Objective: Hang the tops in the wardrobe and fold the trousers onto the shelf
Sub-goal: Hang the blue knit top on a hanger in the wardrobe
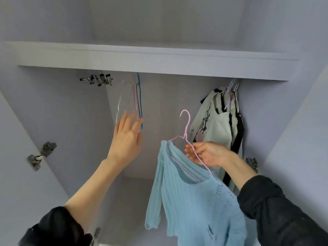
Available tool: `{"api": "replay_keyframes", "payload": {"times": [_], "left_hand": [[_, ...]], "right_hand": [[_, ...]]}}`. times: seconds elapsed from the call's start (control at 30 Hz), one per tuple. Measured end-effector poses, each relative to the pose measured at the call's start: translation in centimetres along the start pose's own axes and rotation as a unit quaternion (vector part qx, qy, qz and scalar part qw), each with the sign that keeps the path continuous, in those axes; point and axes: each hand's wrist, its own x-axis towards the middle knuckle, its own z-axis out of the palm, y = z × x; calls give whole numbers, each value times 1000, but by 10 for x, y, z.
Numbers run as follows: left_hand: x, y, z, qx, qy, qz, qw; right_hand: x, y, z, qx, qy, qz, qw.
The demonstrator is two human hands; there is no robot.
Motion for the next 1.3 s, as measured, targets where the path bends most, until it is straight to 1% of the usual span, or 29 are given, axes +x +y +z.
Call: {"api": "replay_keyframes", "payload": {"times": [0.1,0.2,0.27,0.33,0.43,0.6,0.77,0.93,1.03,1.17,1.3], "left_hand": [[30,17,-7,59,72,91,992],[61,34,-17,104,120,141,977],[81,41,-21,134,145,159,967],[98,44,-22,162,162,167,959],[115,44,-19,183,165,165,955],[131,31,-12,211,156,172,949],[134,27,-6,231,170,175,942],[137,24,-1,237,184,175,938],[138,25,2,237,195,175,936],[138,25,3,238,201,176,934],[139,25,3,231,200,174,936]], "right_hand": [[5,-18,0,66,-15,-52,996],[13,-39,-1,87,-20,-105,991],[21,-56,-4,91,-8,-138,986],[30,-71,-9,102,8,-166,981],[42,-91,-18,114,23,-196,974],[64,-118,-34,115,36,-223,967],[80,-142,-45,141,40,-258,955],[88,-167,-59,124,51,-270,953],[93,-172,-69,112,64,-261,957],[99,-168,-71,85,80,-275,954],[102,-169,-69,118,75,-294,945]]}}
